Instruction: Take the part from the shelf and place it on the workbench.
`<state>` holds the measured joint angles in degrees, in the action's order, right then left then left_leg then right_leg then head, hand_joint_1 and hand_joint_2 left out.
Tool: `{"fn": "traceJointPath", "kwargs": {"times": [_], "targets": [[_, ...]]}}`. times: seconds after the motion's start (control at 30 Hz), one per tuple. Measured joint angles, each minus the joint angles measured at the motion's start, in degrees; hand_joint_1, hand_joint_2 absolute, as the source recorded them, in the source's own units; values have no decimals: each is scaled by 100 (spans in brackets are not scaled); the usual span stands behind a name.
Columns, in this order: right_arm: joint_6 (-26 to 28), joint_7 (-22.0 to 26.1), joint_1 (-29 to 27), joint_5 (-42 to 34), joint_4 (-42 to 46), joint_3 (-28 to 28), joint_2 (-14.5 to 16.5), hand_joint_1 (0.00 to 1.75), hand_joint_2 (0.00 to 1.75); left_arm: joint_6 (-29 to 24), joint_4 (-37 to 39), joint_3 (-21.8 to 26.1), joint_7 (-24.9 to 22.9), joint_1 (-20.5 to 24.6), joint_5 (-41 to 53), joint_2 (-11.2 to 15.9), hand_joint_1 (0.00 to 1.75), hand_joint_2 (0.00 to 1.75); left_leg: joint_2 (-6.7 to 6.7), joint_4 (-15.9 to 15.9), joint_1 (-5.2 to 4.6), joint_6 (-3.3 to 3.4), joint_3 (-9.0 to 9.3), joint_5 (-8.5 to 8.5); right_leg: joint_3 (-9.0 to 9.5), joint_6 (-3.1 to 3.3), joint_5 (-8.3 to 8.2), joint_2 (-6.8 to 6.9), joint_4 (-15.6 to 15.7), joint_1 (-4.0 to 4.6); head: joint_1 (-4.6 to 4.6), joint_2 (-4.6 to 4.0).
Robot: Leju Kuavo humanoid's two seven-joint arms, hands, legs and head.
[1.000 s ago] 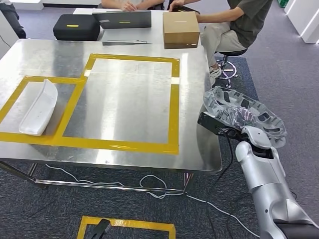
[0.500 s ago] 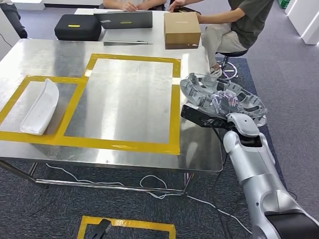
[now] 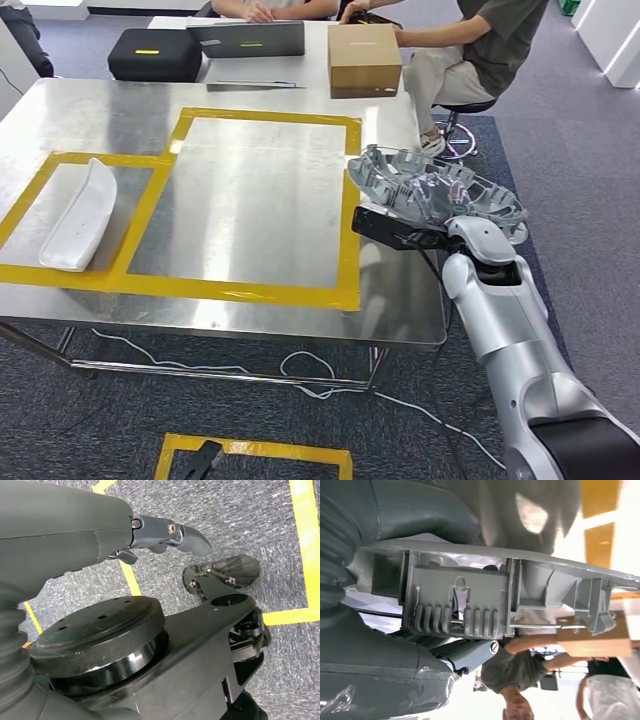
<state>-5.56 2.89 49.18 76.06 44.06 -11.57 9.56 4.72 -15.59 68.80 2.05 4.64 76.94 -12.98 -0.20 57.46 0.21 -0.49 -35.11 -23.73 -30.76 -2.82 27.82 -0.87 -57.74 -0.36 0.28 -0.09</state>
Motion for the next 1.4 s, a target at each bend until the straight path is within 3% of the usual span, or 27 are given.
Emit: {"fn": "traceJointPath", "kwargs": {"times": [0.7,1.1,1.4], "targets": [[-31,-158,796,-180,-610,-698,809,175,175,18,5,-2,15,9,-27,6,0,175,-5,-2,2,-4,-10,3,-8,4,2,10,0,1,0,0],[-9,-87,897,-209,-831,-843,946,175,175,29,5,0,15,8,-68,13,0,175,-6,-2,2,-5,-10,3,-7,4,2,11,0,1,-1,0],[40,-115,1000,-1049,-884,-1509,1013,175,175,105,16,1,-10,8,-69,46,0,175,-6,-2,3,-5,-11,3,-9,5,3,11,0,2,0,0]]}}
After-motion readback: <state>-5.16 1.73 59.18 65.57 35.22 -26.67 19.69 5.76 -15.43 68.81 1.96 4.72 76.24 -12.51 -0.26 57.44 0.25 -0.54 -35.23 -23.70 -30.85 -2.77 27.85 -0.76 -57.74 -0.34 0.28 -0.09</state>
